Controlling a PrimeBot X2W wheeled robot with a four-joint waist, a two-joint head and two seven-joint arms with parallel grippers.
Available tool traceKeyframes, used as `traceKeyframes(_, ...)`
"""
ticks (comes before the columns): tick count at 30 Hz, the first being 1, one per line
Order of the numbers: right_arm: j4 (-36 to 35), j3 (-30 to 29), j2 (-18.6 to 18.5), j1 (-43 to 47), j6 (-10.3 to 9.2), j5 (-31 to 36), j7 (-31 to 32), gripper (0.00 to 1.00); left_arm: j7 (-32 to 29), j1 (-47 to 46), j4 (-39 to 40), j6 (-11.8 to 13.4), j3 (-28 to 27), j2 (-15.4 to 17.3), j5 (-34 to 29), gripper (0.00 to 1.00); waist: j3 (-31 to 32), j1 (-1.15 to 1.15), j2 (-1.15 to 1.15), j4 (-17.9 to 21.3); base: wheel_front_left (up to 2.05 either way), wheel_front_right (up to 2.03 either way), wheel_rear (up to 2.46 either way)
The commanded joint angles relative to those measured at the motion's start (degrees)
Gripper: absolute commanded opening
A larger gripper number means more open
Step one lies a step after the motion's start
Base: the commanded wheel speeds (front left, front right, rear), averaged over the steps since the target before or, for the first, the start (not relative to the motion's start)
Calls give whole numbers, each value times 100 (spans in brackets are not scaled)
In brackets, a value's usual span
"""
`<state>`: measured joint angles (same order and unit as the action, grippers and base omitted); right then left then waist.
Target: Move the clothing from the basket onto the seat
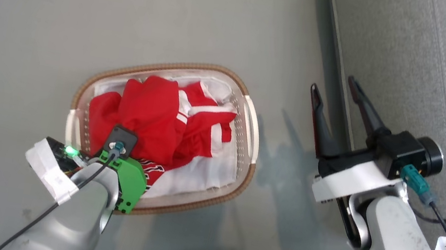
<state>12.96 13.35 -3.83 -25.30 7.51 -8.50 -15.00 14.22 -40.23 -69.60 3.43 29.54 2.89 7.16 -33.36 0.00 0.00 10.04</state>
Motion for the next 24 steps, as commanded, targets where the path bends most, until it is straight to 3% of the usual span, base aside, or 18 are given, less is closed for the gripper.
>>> traceKeyframes(1,51,-9,-36,167,-4,-7,-27,100,60,163,115,-48,57,6,94,0,536,0,0,-306,0,0,0)
traceKeyframes(11,249,-102,-122,754,-3,-51,-27,100,100,823,1190,20,244,8,529,0,1373,0,0,-567,0,0,0)
traceKeyframes(24,329,-122,-126,1302,-3,-28,-27,100,102,1420,2140,-40,-22,67,386,0,1991,0,0,-747,0,0,0)
